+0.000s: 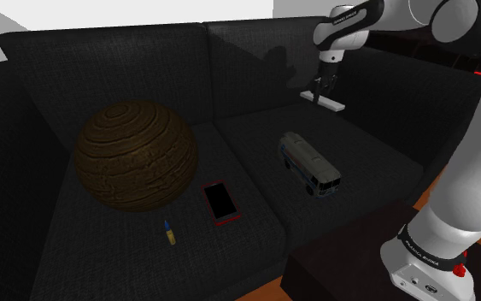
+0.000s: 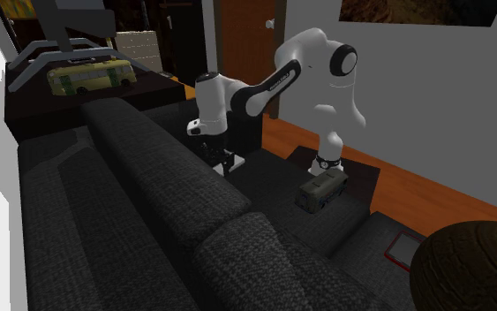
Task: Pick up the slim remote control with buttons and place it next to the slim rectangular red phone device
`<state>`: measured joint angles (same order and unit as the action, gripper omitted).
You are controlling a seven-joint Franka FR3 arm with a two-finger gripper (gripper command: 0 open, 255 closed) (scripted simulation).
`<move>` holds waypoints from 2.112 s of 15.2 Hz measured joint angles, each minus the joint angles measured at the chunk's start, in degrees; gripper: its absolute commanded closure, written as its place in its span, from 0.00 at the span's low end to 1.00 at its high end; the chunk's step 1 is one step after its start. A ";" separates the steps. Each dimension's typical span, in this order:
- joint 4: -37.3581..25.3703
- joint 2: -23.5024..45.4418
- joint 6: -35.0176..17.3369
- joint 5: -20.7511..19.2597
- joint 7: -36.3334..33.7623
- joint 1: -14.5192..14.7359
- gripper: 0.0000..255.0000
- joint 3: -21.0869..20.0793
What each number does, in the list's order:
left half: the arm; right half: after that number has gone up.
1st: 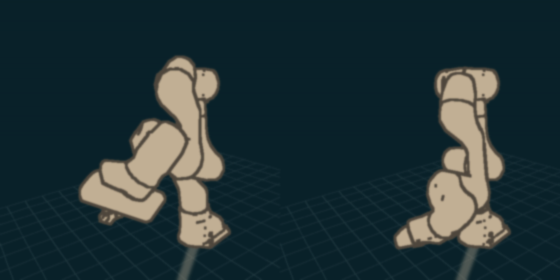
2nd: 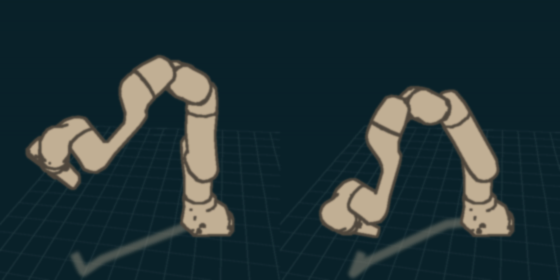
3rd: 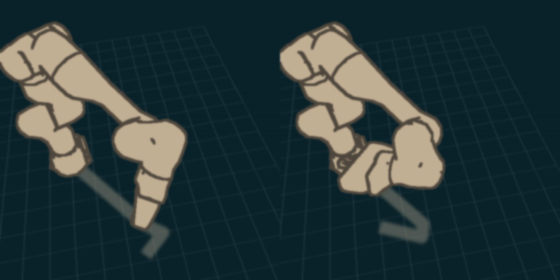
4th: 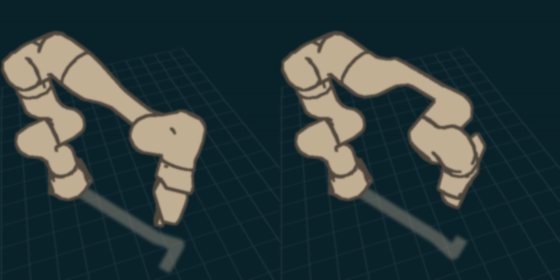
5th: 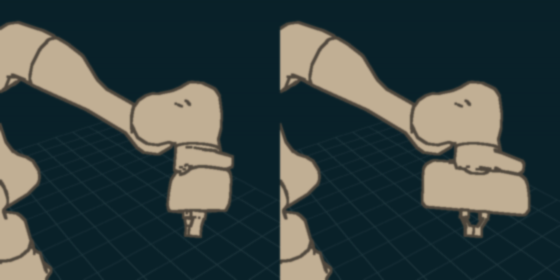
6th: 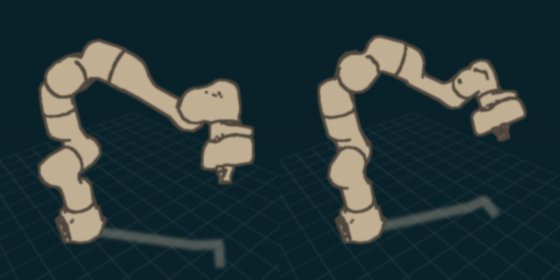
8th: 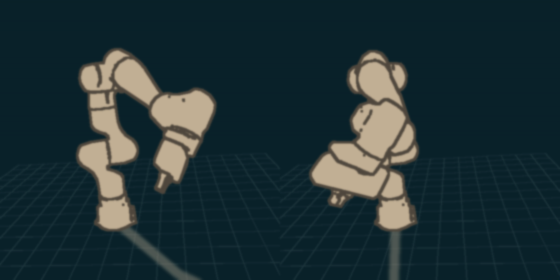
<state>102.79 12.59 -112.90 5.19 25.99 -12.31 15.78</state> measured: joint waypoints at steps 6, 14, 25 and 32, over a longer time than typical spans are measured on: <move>10.91 -8.89 -2.59 -2.46 -6.91 4.09 1.00 -2.23; 24.39 -20.77 -4.71 -4.42 -17.60 8.80 1.00 -7.30; 35.19 -31.78 -4.92 -2.47 -31.87 14.97 1.00 -16.50; 37.71 -35.22 -4.54 0.76 -41.68 19.77 1.00 -23.54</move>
<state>140.49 -22.62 -117.44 5.95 -15.69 7.46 -7.76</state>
